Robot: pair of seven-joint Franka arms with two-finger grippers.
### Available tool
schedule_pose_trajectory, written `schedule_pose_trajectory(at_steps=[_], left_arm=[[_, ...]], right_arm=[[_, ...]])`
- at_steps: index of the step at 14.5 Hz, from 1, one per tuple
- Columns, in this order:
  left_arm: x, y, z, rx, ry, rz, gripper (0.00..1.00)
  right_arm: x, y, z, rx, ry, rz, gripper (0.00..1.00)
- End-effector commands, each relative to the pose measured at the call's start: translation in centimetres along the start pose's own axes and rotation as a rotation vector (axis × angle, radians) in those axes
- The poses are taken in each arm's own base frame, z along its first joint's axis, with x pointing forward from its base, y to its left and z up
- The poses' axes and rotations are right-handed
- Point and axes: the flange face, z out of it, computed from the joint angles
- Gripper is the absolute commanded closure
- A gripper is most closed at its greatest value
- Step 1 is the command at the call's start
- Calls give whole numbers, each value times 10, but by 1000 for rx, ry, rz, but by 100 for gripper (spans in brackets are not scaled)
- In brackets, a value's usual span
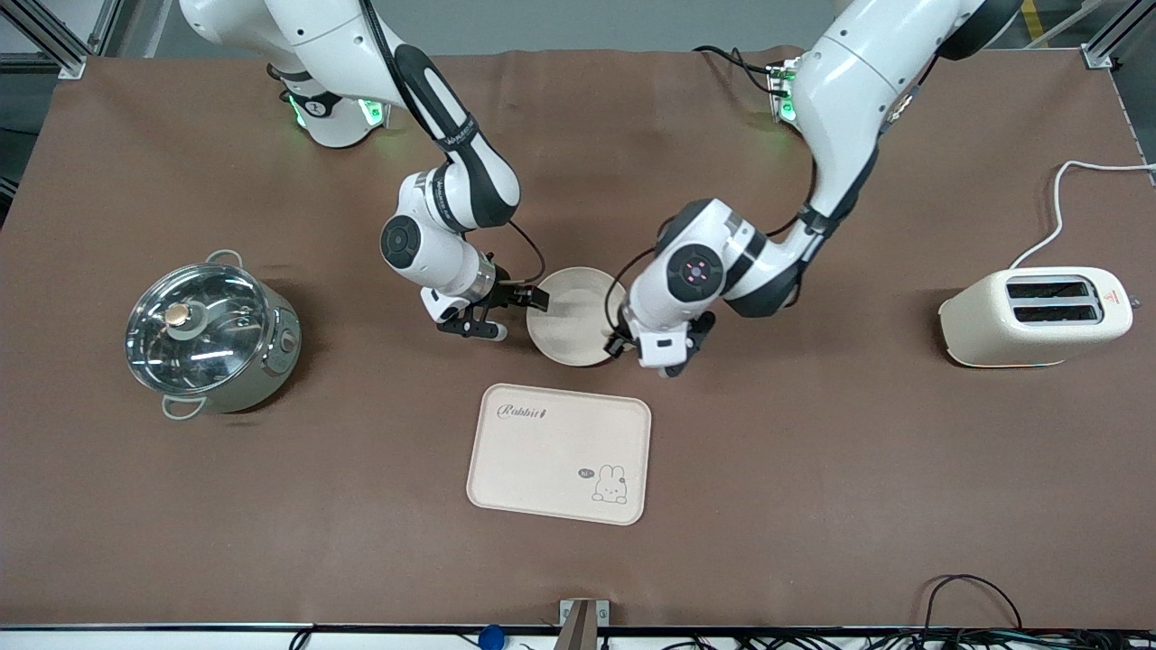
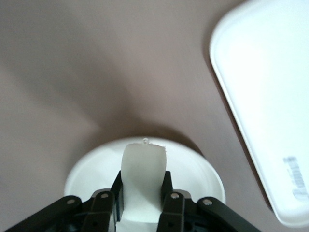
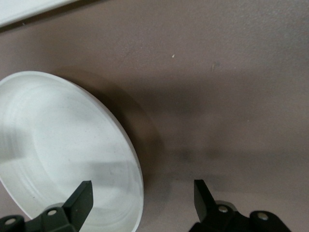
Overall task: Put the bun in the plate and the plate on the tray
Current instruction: 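Carry the bun over the plate with the left gripper and lower it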
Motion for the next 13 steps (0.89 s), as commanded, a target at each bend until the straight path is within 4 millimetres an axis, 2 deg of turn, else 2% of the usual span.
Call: schedule_pose_trajectory(at_steps=[1,3,5,6,8,9,11,12,13], left_arm=[[-39,0,24,-31,-3,23,62],[-43,-3,35,-16,-2,31,52],[-43,-5,35,-11,0,34,15],[-40,-3,31,-16,3,32,0],[-34,2,19,-34,7,33,0],[-26,8,3,-57,23,33,0],[-6,14,-40,-71,87,47,0],[11,18,-67,-68,128,63,0],[28,20,-89,-58,161,82,0]], right_arm=[[-4,-7,4,11,-1,7,13],[-4,-9,4,13,2,5,17],[-2,-9,5,13,4,4,19],[-1,-7,7,10,3,6,20],[1,-5,6,10,2,7,31],[-1,-7,7,9,0,1,45],[-2,-7,8,8,0,0,66],[-2,-6,10,6,1,0,75],[-2,-4,14,1,6,0,89]])
